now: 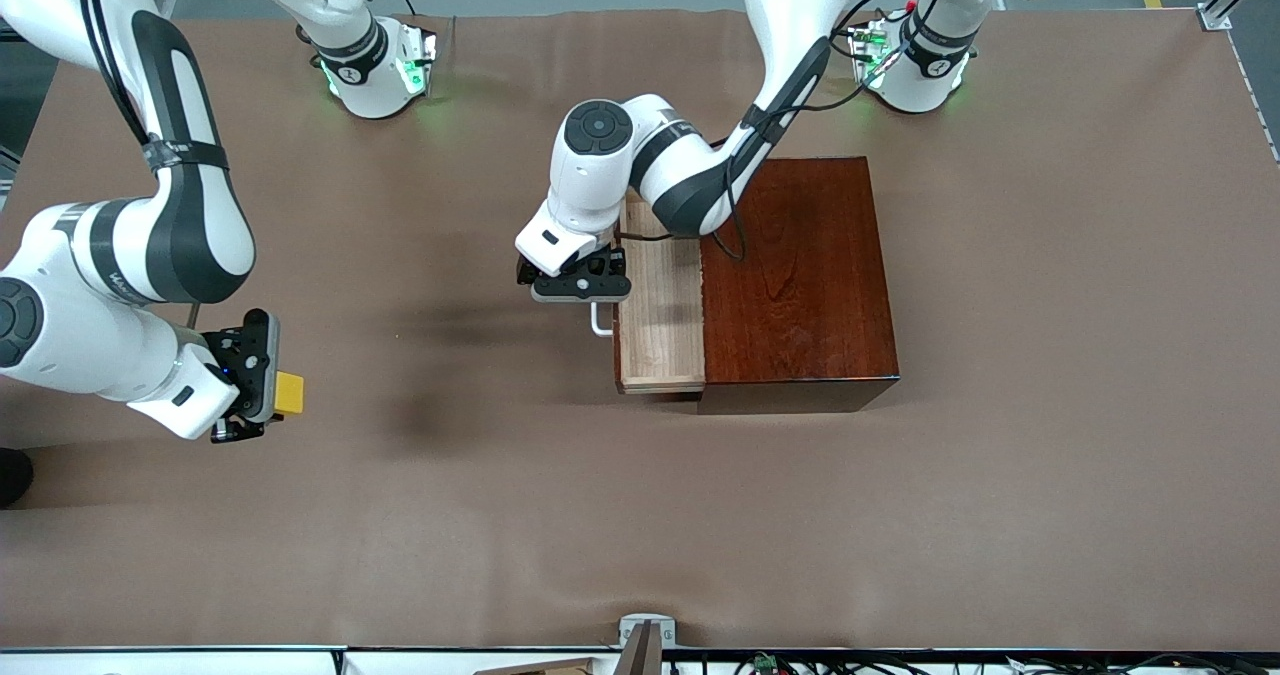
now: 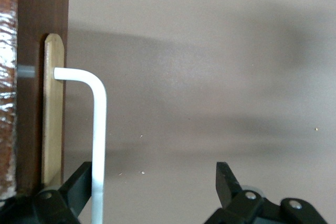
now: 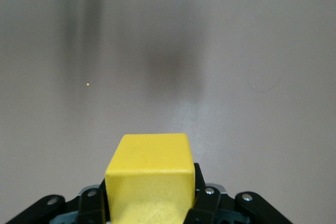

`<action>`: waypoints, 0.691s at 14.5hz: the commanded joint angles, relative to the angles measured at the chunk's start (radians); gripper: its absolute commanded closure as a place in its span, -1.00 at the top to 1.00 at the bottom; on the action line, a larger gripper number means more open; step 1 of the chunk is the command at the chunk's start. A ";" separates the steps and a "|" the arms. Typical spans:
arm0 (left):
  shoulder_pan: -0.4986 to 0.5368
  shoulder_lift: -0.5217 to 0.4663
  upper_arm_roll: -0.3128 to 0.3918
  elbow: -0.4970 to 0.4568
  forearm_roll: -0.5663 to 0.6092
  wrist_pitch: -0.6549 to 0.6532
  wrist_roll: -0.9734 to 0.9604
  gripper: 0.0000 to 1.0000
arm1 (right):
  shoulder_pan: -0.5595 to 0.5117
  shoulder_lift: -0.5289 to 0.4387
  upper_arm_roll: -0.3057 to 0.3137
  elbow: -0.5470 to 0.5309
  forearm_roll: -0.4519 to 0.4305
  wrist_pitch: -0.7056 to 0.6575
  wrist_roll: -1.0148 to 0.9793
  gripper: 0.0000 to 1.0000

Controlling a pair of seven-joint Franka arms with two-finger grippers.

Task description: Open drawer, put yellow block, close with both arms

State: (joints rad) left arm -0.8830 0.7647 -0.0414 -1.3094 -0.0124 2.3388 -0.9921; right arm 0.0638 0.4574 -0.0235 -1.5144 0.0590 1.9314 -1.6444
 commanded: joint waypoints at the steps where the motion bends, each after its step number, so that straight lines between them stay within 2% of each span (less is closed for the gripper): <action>1: -0.005 0.045 -0.012 0.073 -0.034 0.082 -0.017 1.00 | -0.010 -0.006 0.008 -0.004 0.015 -0.008 -0.023 -1.00; 4: -0.005 0.044 -0.015 0.073 -0.044 0.079 -0.020 1.00 | -0.010 -0.006 0.008 -0.006 0.015 -0.008 -0.023 -1.00; 7: -0.005 0.019 -0.011 0.078 -0.057 -0.032 -0.007 1.00 | -0.010 -0.006 0.008 -0.007 0.015 -0.008 -0.023 -1.00; 10: -0.005 0.008 -0.012 0.079 -0.058 -0.032 -0.005 1.00 | -0.010 -0.006 0.008 -0.007 0.015 -0.009 -0.023 -1.00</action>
State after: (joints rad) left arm -0.8843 0.7674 -0.0494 -1.2716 -0.0425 2.3180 -0.9920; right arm 0.0639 0.4579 -0.0232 -1.5168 0.0590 1.9298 -1.6450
